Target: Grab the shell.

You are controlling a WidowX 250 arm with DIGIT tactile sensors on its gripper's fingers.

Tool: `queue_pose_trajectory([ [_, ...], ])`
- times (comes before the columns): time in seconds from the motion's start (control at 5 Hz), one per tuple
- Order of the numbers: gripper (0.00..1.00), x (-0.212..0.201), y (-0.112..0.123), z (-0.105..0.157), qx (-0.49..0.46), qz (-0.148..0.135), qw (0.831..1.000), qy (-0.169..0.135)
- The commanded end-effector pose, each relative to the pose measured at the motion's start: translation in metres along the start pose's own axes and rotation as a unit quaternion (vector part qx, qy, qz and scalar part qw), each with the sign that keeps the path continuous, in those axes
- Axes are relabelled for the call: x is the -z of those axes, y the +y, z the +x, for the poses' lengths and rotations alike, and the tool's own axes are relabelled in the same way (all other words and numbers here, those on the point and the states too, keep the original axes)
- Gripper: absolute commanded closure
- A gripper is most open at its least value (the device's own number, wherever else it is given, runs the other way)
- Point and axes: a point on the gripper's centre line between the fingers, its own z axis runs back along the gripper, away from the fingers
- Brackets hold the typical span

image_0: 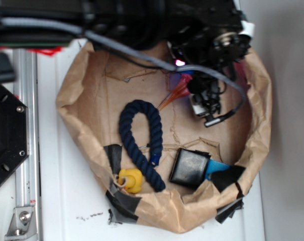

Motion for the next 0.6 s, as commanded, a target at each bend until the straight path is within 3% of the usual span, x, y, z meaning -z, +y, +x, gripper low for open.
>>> queue_pose_trajectory([
  [0.0, 1.00, 0.005, -0.010, -0.003, 0.041, 0.006, 0.999, 0.005],
  [0.4, 1.00, -0.042, -0.016, -0.005, 0.080, 0.020, 0.996, -0.030],
])
